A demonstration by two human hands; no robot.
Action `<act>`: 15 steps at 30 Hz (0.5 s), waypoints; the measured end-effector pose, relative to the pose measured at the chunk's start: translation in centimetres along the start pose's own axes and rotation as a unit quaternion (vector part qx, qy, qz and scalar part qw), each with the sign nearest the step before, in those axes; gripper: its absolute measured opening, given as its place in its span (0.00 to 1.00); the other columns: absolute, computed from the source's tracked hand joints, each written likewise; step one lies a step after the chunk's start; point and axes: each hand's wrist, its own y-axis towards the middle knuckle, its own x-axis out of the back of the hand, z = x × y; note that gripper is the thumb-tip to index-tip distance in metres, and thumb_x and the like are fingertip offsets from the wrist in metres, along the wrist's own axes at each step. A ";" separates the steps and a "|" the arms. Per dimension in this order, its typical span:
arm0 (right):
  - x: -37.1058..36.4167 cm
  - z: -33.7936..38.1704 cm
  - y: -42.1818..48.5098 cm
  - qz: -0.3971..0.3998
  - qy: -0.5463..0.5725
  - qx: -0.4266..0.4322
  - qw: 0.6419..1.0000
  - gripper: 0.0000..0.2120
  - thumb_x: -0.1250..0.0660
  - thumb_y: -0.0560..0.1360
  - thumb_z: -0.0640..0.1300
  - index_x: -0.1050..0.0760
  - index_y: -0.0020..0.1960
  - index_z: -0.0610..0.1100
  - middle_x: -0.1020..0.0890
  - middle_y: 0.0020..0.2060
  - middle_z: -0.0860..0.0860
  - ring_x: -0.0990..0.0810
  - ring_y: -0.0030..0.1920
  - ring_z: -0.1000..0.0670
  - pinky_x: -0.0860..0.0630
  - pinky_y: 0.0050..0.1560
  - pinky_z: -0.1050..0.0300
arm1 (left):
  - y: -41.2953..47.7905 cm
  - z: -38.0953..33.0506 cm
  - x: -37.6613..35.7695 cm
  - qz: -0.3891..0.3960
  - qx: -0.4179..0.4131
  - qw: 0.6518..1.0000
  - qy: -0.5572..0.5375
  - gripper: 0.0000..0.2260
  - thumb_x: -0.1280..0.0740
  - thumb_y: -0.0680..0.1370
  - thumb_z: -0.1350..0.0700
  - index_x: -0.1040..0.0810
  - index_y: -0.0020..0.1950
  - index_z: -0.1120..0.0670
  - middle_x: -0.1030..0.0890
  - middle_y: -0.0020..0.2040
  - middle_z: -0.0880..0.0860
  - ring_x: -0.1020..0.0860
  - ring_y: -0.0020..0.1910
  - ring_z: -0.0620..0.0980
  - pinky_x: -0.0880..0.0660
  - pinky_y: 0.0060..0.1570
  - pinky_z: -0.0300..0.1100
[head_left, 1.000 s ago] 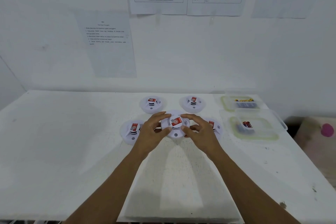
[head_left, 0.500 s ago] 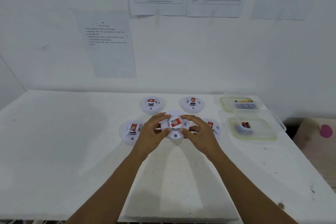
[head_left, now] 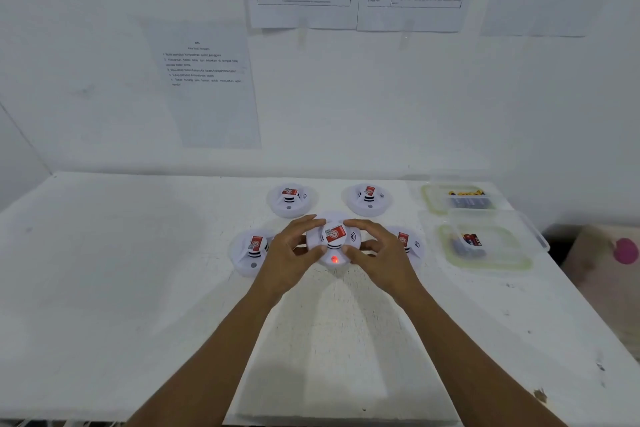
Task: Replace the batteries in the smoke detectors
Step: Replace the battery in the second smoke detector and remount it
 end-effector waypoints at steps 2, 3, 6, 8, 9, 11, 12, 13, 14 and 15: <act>0.0 -0.1 0.0 0.000 -0.001 -0.004 1.000 0.21 0.26 0.73 0.43 0.24 0.64 0.48 0.20 0.60 0.51 0.18 0.55 0.50 0.18 0.53 0.50 | 0.0 0.1 0.0 0.001 0.001 1.000 -0.005 0.19 0.28 0.75 0.61 0.25 0.64 0.47 0.24 0.65 0.45 0.22 0.60 0.43 0.24 0.50 0.31; -0.1 -0.2 0.0 0.001 -0.003 -0.003 1.000 0.21 0.26 0.73 0.43 0.24 0.64 0.48 0.20 0.60 0.52 0.18 0.55 0.50 0.18 0.54 0.51 | -0.1 0.2 0.0 0.001 0.001 1.000 -0.006 0.19 0.28 0.75 0.62 0.25 0.64 0.46 0.24 0.64 0.44 0.22 0.60 0.43 0.24 0.50 0.32; -0.1 -0.4 0.0 0.003 -0.008 -0.002 1.000 0.21 0.26 0.73 0.43 0.24 0.64 0.48 0.20 0.60 0.52 0.18 0.54 0.51 0.18 0.53 0.53 | 0.0 0.4 0.1 0.001 0.000 1.000 -0.003 0.20 0.28 0.75 0.62 0.25 0.62 0.43 0.24 0.64 0.44 0.22 0.59 0.41 0.24 0.50 0.32; -0.1 -0.4 0.1 0.001 -0.007 -0.005 1.000 0.21 0.26 0.73 0.43 0.24 0.65 0.48 0.20 0.60 0.52 0.18 0.54 0.51 0.18 0.53 0.53 | 0.1 0.5 0.1 0.002 0.000 1.000 -0.005 0.20 0.28 0.75 0.62 0.25 0.63 0.44 0.24 0.65 0.44 0.22 0.59 0.40 0.24 0.50 0.32; -0.2 -0.4 0.2 0.001 -0.006 -0.006 1.000 0.21 0.26 0.73 0.43 0.24 0.65 0.48 0.20 0.60 0.52 0.18 0.54 0.51 0.18 0.53 0.54 | 0.1 0.4 0.1 0.002 0.002 1.000 -0.006 0.20 0.28 0.75 0.62 0.25 0.63 0.44 0.24 0.65 0.44 0.22 0.59 0.40 0.23 0.50 0.32; -0.2 -0.4 0.3 0.000 -0.006 -0.003 1.000 0.21 0.26 0.73 0.42 0.24 0.65 0.48 0.20 0.60 0.52 0.18 0.54 0.50 0.18 0.53 0.53 | 0.2 0.4 0.1 0.001 0.004 1.000 -0.003 0.20 0.28 0.75 0.62 0.25 0.63 0.44 0.24 0.65 0.44 0.22 0.59 0.41 0.24 0.50 0.32; -0.2 -0.4 0.3 0.001 -0.007 -0.002 1.000 0.21 0.26 0.73 0.42 0.24 0.65 0.48 0.20 0.60 0.52 0.18 0.55 0.50 0.18 0.53 0.53 | 0.2 0.5 0.1 0.001 0.002 1.000 -0.002 0.20 0.28 0.75 0.61 0.25 0.63 0.44 0.24 0.65 0.44 0.22 0.59 0.40 0.24 0.50 0.31; -0.2 -0.5 0.4 0.000 -0.006 -0.002 1.000 0.21 0.26 0.73 0.42 0.24 0.65 0.48 0.20 0.60 0.52 0.18 0.55 0.50 0.18 0.53 0.53 | 0.3 0.5 0.1 0.002 0.001 1.000 -0.001 0.20 0.28 0.75 0.61 0.25 0.62 0.43 0.24 0.64 0.44 0.22 0.59 0.40 0.24 0.49 0.31; -0.2 -0.5 0.4 -0.001 -0.005 -0.003 1.000 0.21 0.26 0.73 0.42 0.24 0.65 0.48 0.20 0.60 0.52 0.18 0.55 0.50 0.18 0.53 0.53 | 0.3 0.5 0.1 0.001 0.000 1.000 0.000 0.20 0.28 0.75 0.61 0.25 0.62 0.42 0.24 0.64 0.44 0.22 0.58 0.40 0.24 0.49 0.30; -0.2 -0.6 0.5 -0.001 -0.005 -0.002 1.000 0.21 0.26 0.73 0.42 0.24 0.65 0.48 0.20 0.60 0.52 0.18 0.55 0.50 0.18 0.53 0.53 | 0.4 0.5 0.1 0.001 -0.001 1.000 0.001 0.20 0.28 0.75 0.61 0.25 0.61 0.41 0.24 0.64 0.43 0.22 0.58 0.40 0.24 0.49 0.30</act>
